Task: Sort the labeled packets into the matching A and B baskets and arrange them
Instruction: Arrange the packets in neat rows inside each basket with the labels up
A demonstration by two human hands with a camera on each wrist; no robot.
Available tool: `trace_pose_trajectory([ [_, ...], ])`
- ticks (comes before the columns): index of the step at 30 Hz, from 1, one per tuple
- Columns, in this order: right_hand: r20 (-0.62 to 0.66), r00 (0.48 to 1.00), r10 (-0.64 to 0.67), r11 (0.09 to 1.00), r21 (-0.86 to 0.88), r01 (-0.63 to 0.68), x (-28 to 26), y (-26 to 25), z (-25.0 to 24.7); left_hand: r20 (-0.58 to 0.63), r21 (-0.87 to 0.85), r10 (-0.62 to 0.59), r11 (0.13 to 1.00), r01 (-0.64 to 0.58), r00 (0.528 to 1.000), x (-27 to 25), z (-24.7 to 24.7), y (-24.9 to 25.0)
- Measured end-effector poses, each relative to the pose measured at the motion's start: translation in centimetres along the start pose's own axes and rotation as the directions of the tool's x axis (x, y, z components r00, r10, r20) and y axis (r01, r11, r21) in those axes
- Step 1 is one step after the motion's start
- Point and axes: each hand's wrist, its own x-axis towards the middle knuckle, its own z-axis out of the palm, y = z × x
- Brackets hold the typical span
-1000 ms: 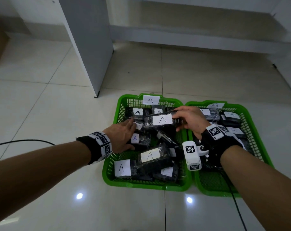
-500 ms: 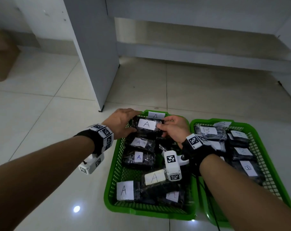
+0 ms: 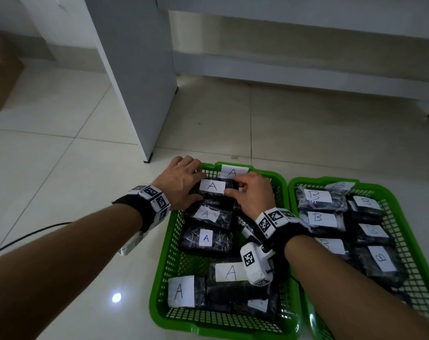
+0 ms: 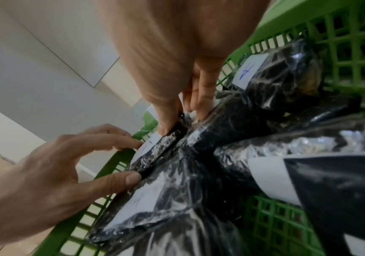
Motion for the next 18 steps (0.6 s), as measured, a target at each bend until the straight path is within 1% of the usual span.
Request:
trace_pose_trajectory([
  [5, 0.087, 0.996, -0.011, 1.000, -0.020, 0.013, 0.0, 0.4, -0.8, 0.018, 0.145, -0.028, 0.989, 0.025, 0.999, 0.3, 0.2, 0.9],
  [8, 0.072, 0.997, -0.008, 0.999, -0.042, 0.011, -0.2, 1.1, -1.0, 0.065, 0.206, -0.048, 0.978, 0.033, 0.997, 0.6, -0.3, 1.4],
  [10, 0.060, 0.998, -0.026, 0.998, -0.049, 0.029, -0.3, 1.4, -0.9, 0.083, 0.185, -0.050, 0.982, 0.034, 0.995, 1.0, -0.7, 1.8],
  [12, 0.082, 0.995, -0.048, 0.996, -0.076, 0.054, -0.3, 1.7, -0.6, 0.089, 0.051, 0.021, 0.998, -0.025, 0.996, 1.3, -0.7, 2.0],
  [13, 0.099, 0.994, -0.044, 0.995, -0.085, 0.053, -0.2, 1.8, -0.3, 0.087, -0.022, 0.093, 0.996, -0.092, 0.992, 1.4, -0.5, 2.0],
  [14, 0.114, 0.993, -0.030, 0.995, -0.094, 0.041, -0.1, 1.9, -0.1, 0.082, -0.058, 0.162, 0.986, -0.158, 0.983, 1.4, -0.3, 2.1],
  [15, 0.132, 0.991, -0.014, 0.994, -0.106, 0.028, 0.0, 2.0, 0.1, 0.071, -0.063, 0.211, 0.976, -0.207, 0.975, 1.3, -0.1, 2.0],
  [16, 0.152, 0.988, -0.005, 0.993, -0.118, 0.023, 0.0, 2.0, 0.2, 0.059, -0.054, 0.230, 0.972, -0.226, 0.971, 1.1, 0.1, 1.8],
  [18, 0.194, 0.981, 0.005, 0.990, -0.137, 0.022, 0.2, 1.7, -0.2, 0.042, -0.039, 0.228, 0.973, -0.226, 0.973, 0.8, 0.1, 1.7],
])
